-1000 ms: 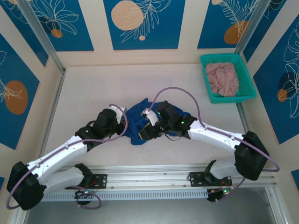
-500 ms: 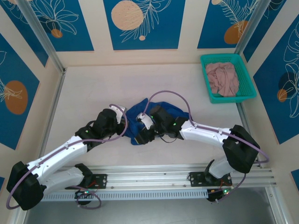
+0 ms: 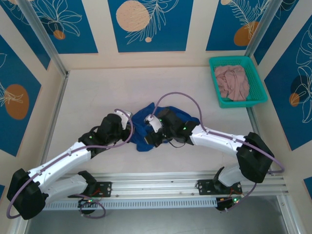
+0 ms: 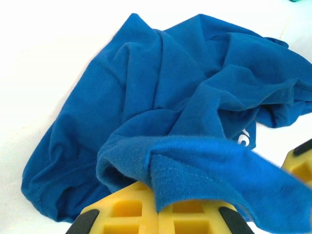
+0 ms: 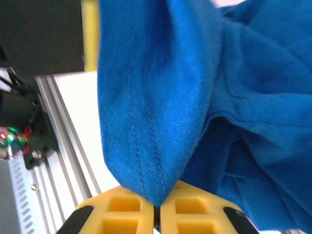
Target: Fold the inside-out t-shirt
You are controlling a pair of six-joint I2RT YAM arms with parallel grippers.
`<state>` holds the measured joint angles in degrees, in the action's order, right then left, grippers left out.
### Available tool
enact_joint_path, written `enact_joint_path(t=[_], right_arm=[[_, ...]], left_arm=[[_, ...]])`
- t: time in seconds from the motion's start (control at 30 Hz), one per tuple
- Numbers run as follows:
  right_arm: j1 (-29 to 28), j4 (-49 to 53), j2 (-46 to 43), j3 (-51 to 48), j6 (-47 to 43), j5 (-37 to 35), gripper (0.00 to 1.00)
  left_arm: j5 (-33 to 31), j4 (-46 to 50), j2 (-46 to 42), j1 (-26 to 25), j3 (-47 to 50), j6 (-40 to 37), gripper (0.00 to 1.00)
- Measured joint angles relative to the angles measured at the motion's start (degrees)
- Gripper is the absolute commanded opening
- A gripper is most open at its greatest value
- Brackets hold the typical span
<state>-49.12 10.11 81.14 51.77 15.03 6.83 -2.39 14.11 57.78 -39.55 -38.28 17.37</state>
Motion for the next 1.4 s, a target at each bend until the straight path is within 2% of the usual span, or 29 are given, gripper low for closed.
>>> enact_joint_path(t=[0.17,0.43,0.7,0.87,1.07,1.23,1.4], right_arm=[[4.52,0.59,-4.63,1.09,5.03,2.25,0.00],[6.95,0.48,-6.36,3.63,13.00,4.76,0.00],[6.99,0.42,-6.34,4.02,16.44,4.79,0.00],[7.04,-0.17,-6.34,4.44,17.27,4.83,0.00],[7.26,1.64,-6.84,4.44,16.87,3.26,0.00],[8.57,8.92,-10.23,4.37,13.66,-2.99,0.00],[10.23,13.51,-13.14,0.13,12.39,-9.01,0.00]], left_arm=[[3.41,-0.83,0.70,0.00,0.00,-0.83,0.14],[6.64,-2.93,1.42,-0.57,1.55,1.25,0.46],[6.82,-2.91,-2.36,-3.61,5.20,7.21,0.62],[6.10,-3.02,-0.74,-4.35,6.12,9.84,0.63],[0.72,-2.73,4.57,-4.46,5.75,11.65,0.52],[-0.72,-1.49,5.44,-4.48,5.29,11.13,0.41],[-0.68,-1.38,5.92,-6.05,5.25,10.56,0.40]])
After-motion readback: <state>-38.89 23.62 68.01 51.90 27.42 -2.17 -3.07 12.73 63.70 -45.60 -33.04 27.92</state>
